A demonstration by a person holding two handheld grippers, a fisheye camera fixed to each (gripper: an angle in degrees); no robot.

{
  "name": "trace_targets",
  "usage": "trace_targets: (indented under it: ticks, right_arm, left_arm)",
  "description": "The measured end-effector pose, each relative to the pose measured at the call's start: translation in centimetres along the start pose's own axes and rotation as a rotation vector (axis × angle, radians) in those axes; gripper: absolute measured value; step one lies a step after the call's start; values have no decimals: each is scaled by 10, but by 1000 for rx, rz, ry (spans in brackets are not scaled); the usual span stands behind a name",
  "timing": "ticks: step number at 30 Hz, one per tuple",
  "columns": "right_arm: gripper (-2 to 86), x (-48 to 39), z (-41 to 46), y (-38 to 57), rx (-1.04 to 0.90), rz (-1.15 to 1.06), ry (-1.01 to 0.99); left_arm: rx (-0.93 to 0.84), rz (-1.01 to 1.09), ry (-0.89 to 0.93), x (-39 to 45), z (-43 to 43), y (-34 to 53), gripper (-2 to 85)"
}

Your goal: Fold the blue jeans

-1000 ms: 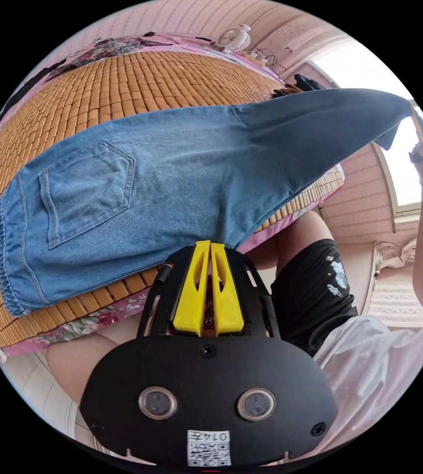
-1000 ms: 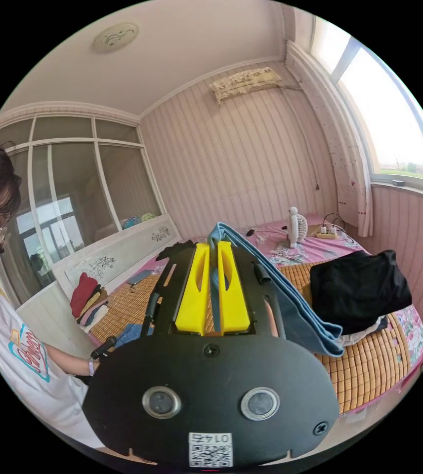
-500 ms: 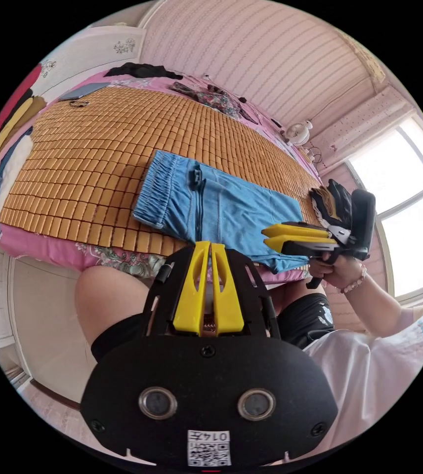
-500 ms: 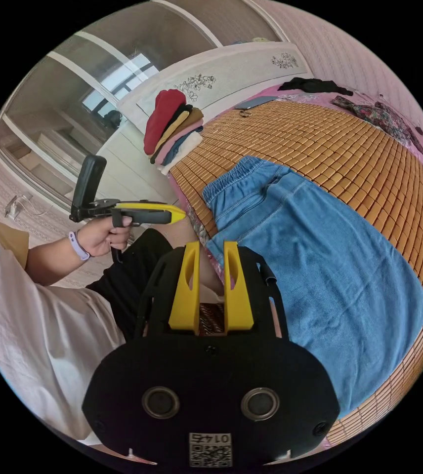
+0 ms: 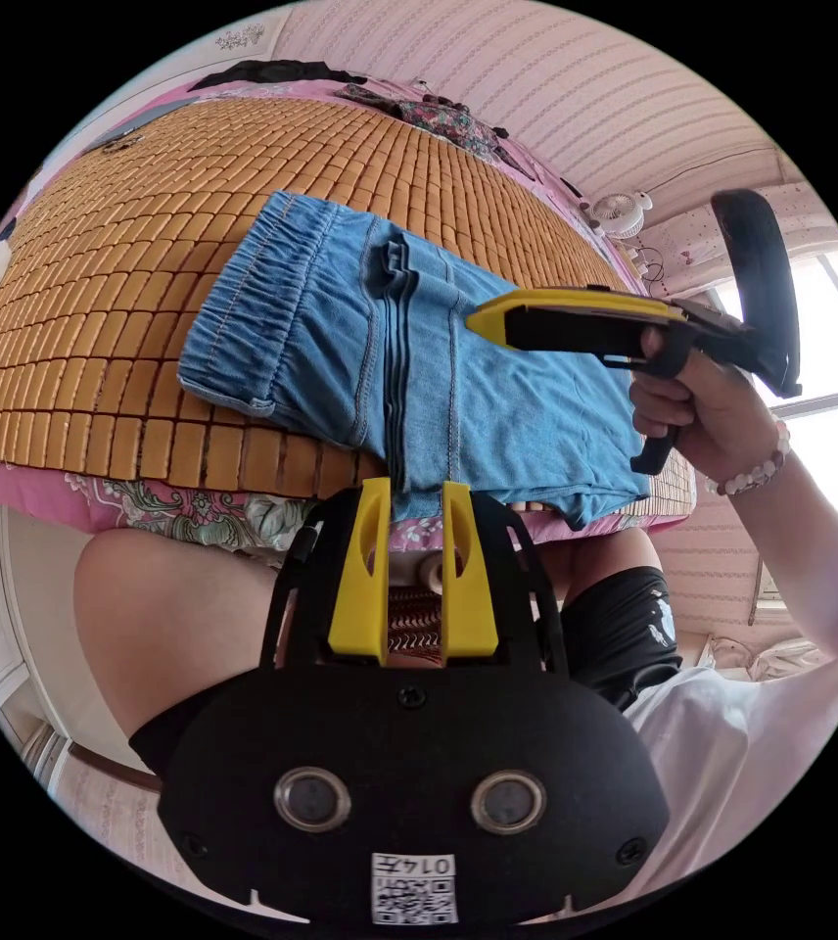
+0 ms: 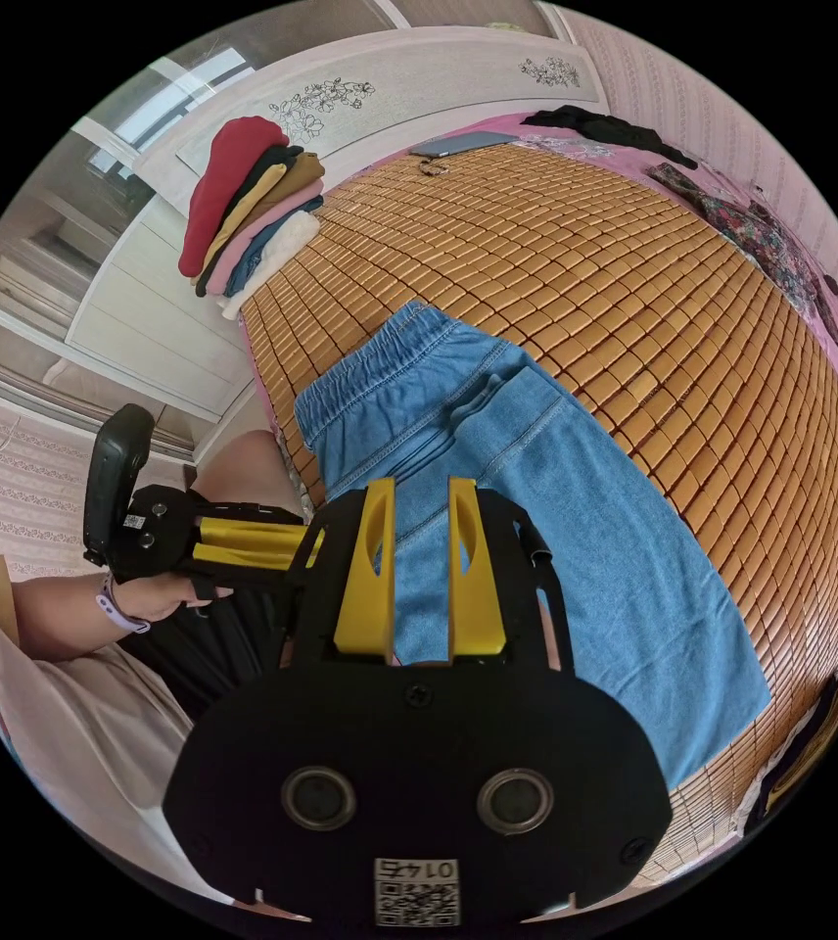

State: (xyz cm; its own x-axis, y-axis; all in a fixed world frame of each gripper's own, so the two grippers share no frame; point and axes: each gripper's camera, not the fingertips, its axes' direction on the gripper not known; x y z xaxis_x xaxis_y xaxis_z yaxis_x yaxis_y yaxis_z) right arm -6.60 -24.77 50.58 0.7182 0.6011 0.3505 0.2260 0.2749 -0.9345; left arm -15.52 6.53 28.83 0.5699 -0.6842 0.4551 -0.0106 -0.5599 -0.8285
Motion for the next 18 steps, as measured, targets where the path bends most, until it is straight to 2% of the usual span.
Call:
trace_targets:
  ticks: [7, 12, 18]
  right_arm:
    - [78, 1, 14, -39, -23, -5, 5]
    - [80, 14, 11, -65, 56, 69, 53]
    - [75, 19, 65, -105, -63, 137, 208]
  left_arm:
    - [64, 89, 96, 6, -39, 20, 6]
    - [46, 162, 71, 21, -44, 34, -5]
    - [-6, 118, 76, 16, -33, 34, -7]
